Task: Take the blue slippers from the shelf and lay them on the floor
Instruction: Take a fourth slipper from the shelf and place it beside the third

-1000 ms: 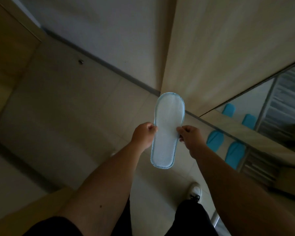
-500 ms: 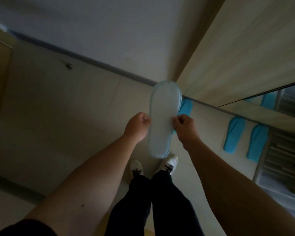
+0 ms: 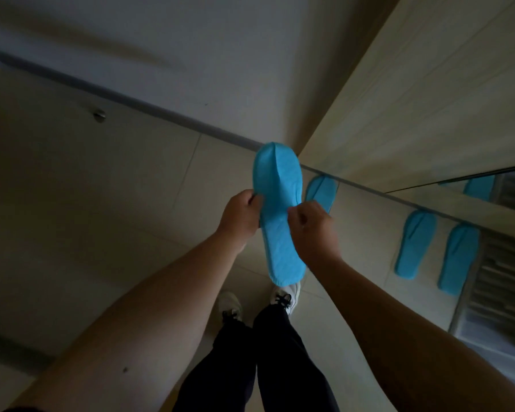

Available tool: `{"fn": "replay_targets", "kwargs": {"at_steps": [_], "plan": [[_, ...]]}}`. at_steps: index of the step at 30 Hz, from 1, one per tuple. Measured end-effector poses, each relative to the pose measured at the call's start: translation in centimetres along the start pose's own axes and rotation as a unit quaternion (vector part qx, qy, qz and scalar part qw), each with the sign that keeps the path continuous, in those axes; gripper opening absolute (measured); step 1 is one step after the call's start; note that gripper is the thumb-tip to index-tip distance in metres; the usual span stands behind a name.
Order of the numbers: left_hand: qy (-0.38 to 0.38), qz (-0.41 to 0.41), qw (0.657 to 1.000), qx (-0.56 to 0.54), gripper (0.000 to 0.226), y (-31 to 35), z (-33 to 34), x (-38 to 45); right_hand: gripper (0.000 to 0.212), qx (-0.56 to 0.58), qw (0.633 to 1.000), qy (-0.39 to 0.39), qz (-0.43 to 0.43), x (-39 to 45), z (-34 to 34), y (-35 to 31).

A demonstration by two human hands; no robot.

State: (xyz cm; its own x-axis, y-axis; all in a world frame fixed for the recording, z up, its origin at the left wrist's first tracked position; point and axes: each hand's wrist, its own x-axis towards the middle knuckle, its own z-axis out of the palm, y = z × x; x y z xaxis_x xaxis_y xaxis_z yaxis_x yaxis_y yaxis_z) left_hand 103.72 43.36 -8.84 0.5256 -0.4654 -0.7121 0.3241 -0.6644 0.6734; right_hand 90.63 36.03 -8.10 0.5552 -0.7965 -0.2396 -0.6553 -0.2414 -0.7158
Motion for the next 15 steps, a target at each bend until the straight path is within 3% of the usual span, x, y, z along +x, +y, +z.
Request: {"fn": "replay_targets", "kwargs": {"at_steps": [3,6,9,15], "plan": [[-0.006,-0.017,0.999,-0.040,0.026,-1.1,-0.2,1.9,0.021,0.081,0.982,0.025,0.168,2.7,0.5,2.5],[-0.016,-0.027,0.998,-0.054,0.021,-3.3,0.1,4.7,0.025,0.199,0.927,-0.090,0.304,4.8,2.5,5.6],[-0.012,-0.022,0.999,-0.045,0.019,-6.1,0.9,8.3,0.009,0.221,0.911,-0.134,0.320,6.1,5.5,8.8],[-0.018,0.014,1.000,-0.008,0.017,-13.6,3.4,18.7,0.014,0.255,0.898,-0.098,0.344,9.3,14.2,17.6]]}}
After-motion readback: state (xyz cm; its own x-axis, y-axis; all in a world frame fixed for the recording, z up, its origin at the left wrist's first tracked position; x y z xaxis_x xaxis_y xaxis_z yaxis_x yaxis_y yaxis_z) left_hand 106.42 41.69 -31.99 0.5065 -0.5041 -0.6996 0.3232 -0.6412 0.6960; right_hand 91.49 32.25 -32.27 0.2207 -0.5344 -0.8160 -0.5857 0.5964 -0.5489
